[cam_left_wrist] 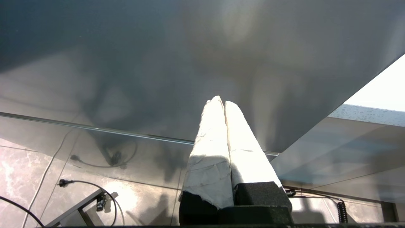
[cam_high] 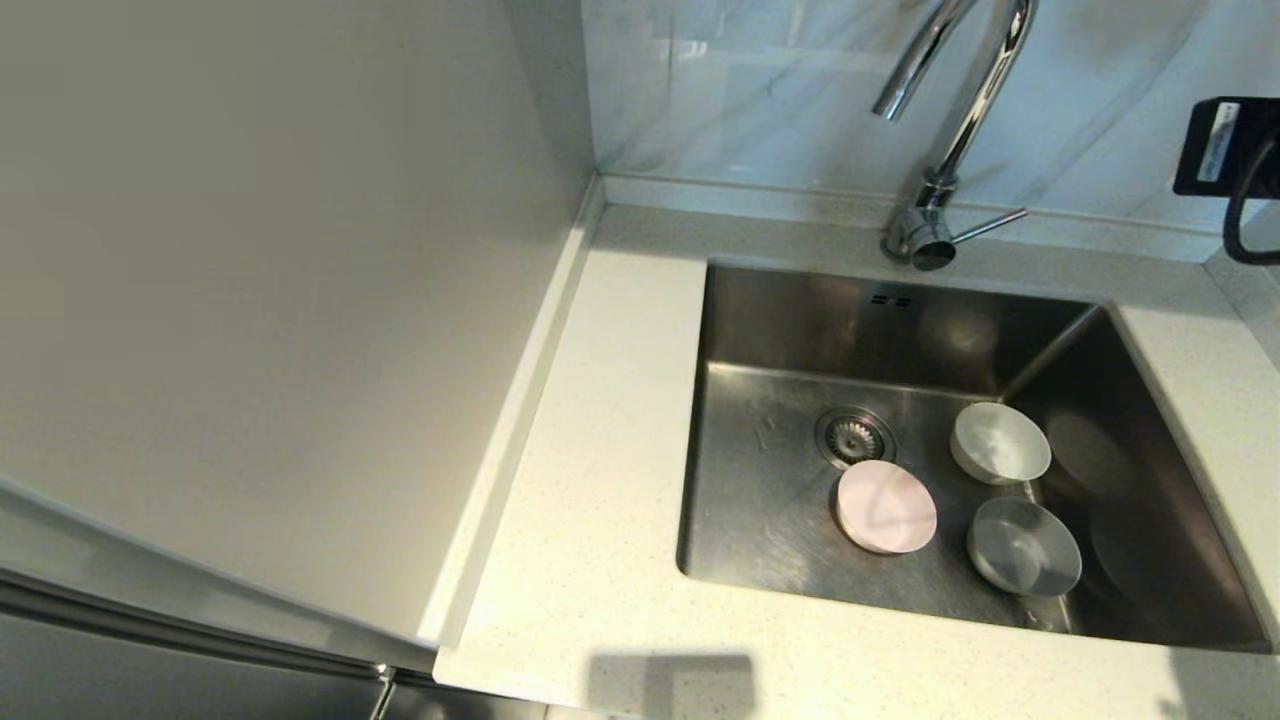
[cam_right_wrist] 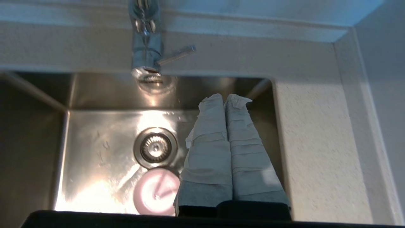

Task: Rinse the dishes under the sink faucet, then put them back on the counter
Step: Turn on the faucet

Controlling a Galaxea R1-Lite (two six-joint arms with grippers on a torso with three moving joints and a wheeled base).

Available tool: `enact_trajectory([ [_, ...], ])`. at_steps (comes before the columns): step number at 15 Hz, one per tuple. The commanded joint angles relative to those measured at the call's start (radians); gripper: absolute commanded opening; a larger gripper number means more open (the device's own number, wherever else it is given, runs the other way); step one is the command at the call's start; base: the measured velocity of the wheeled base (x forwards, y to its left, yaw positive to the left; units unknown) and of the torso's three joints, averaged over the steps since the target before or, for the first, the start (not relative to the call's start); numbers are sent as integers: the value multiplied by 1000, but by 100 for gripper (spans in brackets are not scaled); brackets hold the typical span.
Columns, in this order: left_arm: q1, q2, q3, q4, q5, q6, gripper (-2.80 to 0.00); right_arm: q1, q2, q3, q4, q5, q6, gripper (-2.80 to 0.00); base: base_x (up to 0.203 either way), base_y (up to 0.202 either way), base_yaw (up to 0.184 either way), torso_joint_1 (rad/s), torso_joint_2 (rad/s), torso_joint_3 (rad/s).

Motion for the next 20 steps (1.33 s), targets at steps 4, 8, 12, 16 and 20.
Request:
enact_trajectory([
  [4,0,-3,0,0,1,0,-280,4,222,-169,8,-2,49,-280,0,0,0,0,0,0],
  [8,0,-3,0,0,1,0,-280,23,423,-334,-57,4,127,-280,0,0,0,0,0,0],
  [12,0,-3,0,0,1,0,-280,18,500,-345,-198,26,124,-280,0,0,0,0,0,0],
  [16,0,-3,0,0,-1,0,-280,-2,519,-348,-199,31,115,-280,0,0,0,0,0,0],
  [20,0,-3,0,0,1,0,-280,-8,532,-348,-196,33,87,-280,0,0,0,0,0,0],
])
